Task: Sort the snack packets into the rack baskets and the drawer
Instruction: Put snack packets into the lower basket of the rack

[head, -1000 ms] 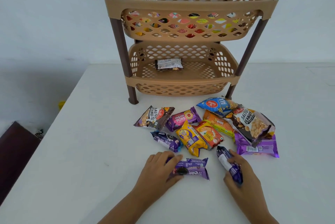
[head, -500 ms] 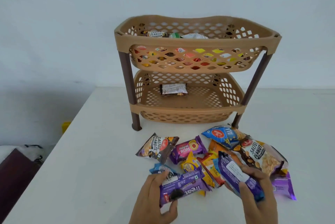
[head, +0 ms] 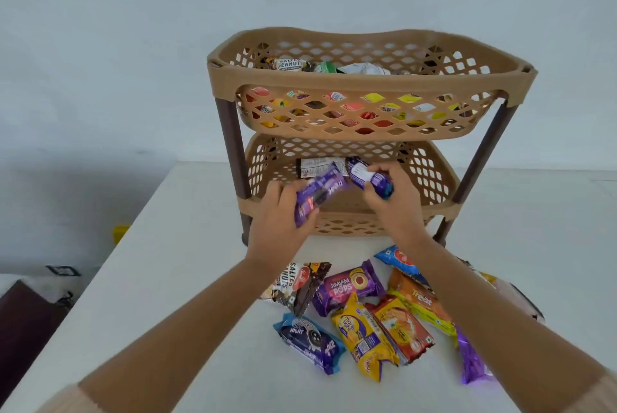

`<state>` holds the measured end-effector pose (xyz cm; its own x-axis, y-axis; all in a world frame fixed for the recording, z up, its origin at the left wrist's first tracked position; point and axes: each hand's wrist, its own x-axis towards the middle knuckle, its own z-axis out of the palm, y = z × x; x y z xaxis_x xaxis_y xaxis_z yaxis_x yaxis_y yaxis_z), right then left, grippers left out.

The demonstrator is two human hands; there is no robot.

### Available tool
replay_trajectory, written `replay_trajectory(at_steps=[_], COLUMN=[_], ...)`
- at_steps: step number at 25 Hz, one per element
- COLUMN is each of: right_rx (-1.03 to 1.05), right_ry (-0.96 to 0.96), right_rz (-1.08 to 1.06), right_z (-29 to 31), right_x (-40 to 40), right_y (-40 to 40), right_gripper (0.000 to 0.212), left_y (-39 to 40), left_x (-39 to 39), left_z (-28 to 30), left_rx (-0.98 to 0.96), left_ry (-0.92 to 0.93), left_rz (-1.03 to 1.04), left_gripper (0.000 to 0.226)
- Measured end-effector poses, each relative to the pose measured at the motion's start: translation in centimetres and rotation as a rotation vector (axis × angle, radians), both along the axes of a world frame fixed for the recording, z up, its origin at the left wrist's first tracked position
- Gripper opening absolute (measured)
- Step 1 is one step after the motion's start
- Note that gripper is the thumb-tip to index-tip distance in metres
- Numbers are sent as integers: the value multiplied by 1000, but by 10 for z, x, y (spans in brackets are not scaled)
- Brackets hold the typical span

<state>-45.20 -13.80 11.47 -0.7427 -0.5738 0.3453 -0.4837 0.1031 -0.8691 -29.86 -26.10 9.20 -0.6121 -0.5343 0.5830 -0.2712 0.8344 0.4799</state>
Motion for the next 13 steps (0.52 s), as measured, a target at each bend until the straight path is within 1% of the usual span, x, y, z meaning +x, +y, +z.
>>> replay_trajectory(at_steps=[2,3,5,6,7,9,11,13], right_rx=[55,94,210,279,336,388,387,405], right_ry=[7,14,28,36,53,94,107,169], right_rz=[-27,-35,22,84,158,267,256,193], right_z=[-2,-3,-3,-3,-3,-7,-10,-11], right_x=[-16,-22,-32,-35,-36,-39,-40,-41], right_y=[-22,-32,-52,-59,-64,-67,-67,-67], right_gripper=[26,26,28,28,26,21,19,19], left_y=[-19,-28,-45,-52,-58,-68,-74,-78], left_x=[-18,-27,-43,-49,-55,-62,-66,-68], left_z=[9,13,17,16,16,13,12,10], left_rx=[-52,-72,-75,-34,47,216,270,280], left_ry=[-4,-61,-251,-350,-427,-495,-527,-537], left_rz=[67,94,145,179,222,294,318,323], left_gripper=[44,44,45,47,49,50,48,47])
